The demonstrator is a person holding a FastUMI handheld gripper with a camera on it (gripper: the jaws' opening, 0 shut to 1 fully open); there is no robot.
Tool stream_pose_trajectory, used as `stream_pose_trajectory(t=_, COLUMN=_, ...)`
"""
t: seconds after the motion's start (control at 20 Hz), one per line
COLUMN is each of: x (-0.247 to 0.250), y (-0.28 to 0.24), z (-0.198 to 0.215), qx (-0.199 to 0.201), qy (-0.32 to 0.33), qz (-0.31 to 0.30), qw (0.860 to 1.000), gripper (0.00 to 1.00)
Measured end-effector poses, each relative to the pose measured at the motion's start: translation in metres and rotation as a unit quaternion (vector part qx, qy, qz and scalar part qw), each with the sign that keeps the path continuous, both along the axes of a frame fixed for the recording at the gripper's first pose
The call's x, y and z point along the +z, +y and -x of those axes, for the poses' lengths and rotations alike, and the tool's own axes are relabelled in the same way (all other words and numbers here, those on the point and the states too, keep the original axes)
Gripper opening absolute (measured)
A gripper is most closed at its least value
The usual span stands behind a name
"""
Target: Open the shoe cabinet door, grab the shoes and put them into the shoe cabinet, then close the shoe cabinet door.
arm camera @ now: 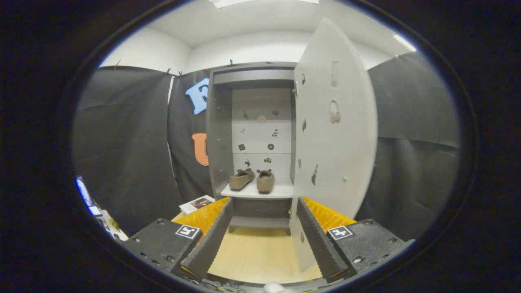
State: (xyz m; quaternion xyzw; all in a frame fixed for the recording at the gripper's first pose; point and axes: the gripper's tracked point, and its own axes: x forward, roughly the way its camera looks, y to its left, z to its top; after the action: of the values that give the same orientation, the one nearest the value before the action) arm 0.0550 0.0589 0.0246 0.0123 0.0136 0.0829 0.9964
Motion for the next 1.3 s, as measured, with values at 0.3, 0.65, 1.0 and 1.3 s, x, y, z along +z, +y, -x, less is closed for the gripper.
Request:
stream_pose_trajectory(t=0.3, x=0.001, y=-0.117, z=0.026, qx=-0.064, qy=-0.014, qz=-0.018, qw=0.998, gripper=0.99)
stream_pose_trajectory(t=0.65, x=0.004, y=-0.209, z=-0.021, qx=-0.055, qy=-0.002, qz=-0.05, qw=0.997, gripper=1.0)
stream_pose_trajectory(t=1.0, x=0.003, y=-0.209, z=-0.086, qx=0.056, qy=0.005, qz=-0.044, qw=0.997, gripper=1.0)
stream_pose_trajectory(t=1.3, x=-0.005, y=-0.176, z=-0.109, qx=0.115, qy=0.009, qz=-0.005, qw=0.993, gripper=1.0)
